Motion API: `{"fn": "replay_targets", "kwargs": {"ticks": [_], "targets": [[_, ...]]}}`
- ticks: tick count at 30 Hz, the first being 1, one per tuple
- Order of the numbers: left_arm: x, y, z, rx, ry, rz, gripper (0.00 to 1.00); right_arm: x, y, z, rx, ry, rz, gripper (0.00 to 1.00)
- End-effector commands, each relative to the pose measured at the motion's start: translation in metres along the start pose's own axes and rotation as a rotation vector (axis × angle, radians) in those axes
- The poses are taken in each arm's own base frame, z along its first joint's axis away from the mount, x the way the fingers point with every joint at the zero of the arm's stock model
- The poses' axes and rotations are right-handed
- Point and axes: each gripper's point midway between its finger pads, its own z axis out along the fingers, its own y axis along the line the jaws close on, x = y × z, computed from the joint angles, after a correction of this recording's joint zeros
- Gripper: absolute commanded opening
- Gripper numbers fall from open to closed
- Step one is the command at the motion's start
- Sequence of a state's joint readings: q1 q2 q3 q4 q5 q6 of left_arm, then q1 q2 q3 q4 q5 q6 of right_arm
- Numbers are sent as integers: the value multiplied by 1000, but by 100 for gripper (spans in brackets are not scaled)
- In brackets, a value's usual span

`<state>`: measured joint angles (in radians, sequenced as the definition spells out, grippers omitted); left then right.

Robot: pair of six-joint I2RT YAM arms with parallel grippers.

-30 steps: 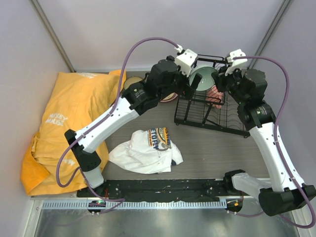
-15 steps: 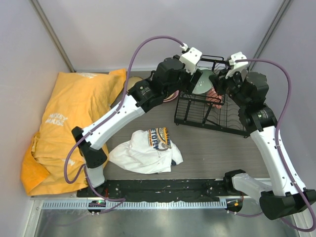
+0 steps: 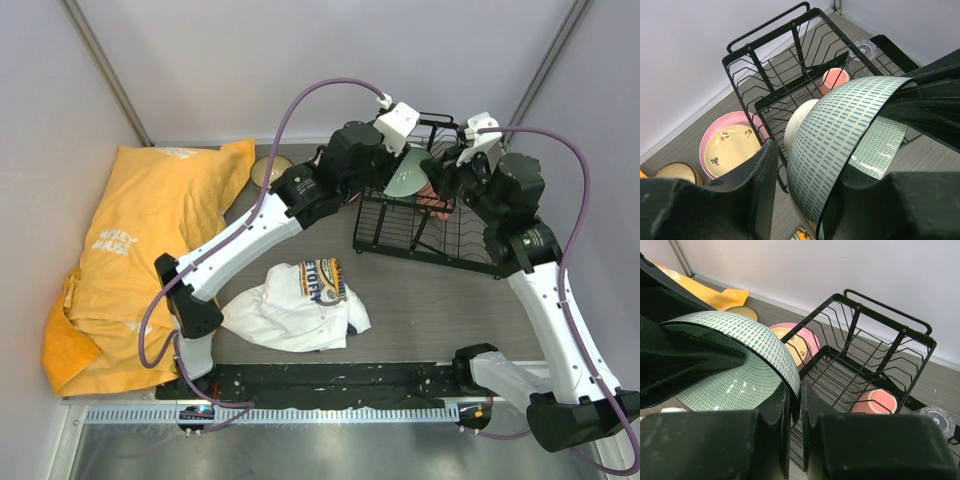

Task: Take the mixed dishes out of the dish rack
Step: Place the bowl at the center of the board.

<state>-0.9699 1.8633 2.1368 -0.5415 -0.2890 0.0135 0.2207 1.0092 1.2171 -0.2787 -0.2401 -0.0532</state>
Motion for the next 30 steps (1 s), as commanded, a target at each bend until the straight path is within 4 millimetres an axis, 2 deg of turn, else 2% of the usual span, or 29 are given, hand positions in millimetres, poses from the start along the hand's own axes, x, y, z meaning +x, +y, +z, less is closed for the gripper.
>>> {"fn": "replay_targets", "kwargs": {"ticks": [1, 17, 25, 30], "targets": [[-23, 10, -8, -37, -65, -2, 38, -37, 3, -11, -1, -128, -26, 6], [-16, 17, -29, -46, -62, 3, 35, -35, -12, -7, 71, -117, -64, 6], [-18, 21, -41, -49, -74, -9, 42, -30, -14, -4, 78, -106, -72, 6], [-15, 21, -40, -51, -71, -2, 36, -29, -14, -4, 79, -104, -73, 6]]}}
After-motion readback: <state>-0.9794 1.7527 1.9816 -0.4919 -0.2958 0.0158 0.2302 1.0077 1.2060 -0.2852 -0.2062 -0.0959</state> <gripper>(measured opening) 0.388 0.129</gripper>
